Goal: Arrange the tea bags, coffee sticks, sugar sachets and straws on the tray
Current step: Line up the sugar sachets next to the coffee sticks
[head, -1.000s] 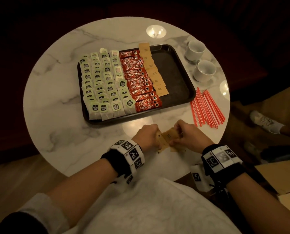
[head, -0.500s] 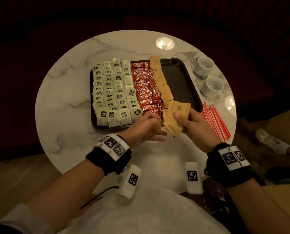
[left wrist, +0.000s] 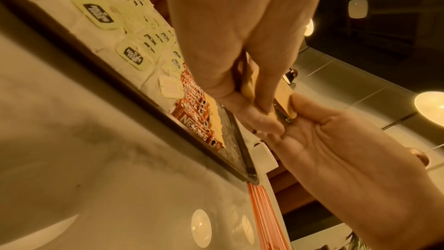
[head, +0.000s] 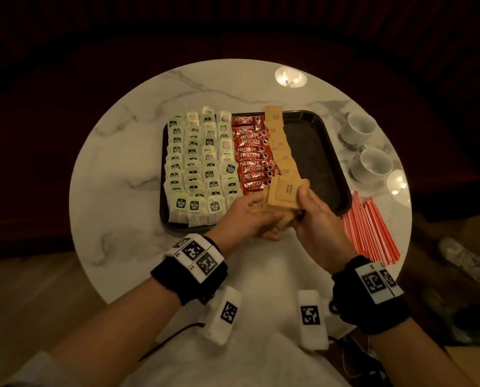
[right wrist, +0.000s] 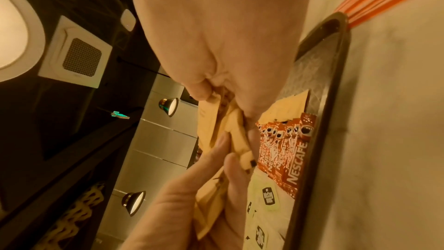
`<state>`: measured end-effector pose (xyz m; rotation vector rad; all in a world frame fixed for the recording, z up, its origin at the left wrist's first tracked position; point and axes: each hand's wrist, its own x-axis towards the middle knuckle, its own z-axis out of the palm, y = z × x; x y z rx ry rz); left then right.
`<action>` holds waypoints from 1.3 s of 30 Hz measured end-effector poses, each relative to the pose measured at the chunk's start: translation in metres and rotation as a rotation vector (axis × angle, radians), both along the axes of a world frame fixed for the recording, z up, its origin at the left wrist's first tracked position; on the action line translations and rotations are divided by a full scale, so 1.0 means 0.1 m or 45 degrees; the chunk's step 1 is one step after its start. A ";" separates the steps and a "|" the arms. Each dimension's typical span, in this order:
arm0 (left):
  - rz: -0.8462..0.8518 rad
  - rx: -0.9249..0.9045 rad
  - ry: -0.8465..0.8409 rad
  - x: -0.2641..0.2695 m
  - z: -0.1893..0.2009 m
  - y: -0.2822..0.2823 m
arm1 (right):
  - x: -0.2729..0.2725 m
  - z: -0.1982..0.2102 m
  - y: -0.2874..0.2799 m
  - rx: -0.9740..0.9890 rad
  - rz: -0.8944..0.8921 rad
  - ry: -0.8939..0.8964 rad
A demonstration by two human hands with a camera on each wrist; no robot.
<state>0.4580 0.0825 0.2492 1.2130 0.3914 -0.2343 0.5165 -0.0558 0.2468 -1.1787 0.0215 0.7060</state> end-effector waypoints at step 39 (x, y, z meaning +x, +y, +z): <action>0.220 -0.162 -0.036 0.21 0.01 0.05 | 0.30 0.05 0.03 -0.152 0.026 -0.154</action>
